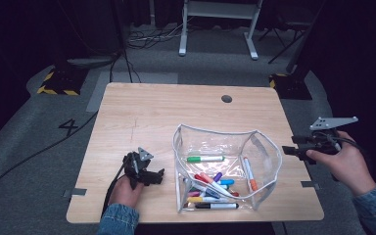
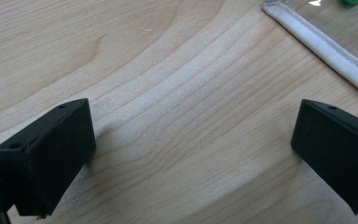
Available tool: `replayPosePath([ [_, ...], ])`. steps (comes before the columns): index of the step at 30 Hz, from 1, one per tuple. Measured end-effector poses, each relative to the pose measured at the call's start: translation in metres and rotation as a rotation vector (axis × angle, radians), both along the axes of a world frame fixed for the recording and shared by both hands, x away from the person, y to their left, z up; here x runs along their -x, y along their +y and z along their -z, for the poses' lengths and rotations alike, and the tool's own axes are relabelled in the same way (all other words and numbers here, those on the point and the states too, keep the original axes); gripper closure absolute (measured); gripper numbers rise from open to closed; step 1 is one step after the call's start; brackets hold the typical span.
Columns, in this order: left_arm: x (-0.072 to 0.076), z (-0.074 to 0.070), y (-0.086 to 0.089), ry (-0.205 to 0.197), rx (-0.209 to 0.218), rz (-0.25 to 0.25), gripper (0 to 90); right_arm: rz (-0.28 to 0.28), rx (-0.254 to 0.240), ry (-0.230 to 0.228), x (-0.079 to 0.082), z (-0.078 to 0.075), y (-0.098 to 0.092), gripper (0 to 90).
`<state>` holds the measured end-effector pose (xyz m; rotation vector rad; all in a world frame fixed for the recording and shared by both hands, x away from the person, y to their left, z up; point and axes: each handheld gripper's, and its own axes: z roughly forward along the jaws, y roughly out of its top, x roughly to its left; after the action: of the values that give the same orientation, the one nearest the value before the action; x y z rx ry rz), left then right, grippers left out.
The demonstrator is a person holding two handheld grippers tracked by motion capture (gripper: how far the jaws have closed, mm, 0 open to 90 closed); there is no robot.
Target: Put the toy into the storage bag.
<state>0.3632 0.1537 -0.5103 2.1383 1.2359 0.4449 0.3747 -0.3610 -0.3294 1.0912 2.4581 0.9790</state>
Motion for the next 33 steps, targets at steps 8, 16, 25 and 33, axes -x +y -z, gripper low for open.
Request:
replayPosePath([
  [8, 0.0, 0.0, 0.0, 0.004, 0.004, -0.001, 0.0, -0.005, 0.036, 0.073, -0.008, 0.039, 0.008, 39.7],
  [16, 0.001, 0.0, 0.0, 0.005, 0.004, 0.0, 0.0, -0.032, 0.049, 0.144, -0.019, 0.081, 0.022, 38.3],
  [25, 0.001, 0.0, 0.0, -0.001, -0.001, -0.003, 0.0, -0.08, 0.033, 0.22, -0.028, 0.127, 0.039, 36.5],
  [33, 0.001, 0.0, 0.0, -0.001, -0.001, -0.003, 0.0, -0.081, 0.01, 0.246, -0.03, 0.151, 0.051, 36.4],
])
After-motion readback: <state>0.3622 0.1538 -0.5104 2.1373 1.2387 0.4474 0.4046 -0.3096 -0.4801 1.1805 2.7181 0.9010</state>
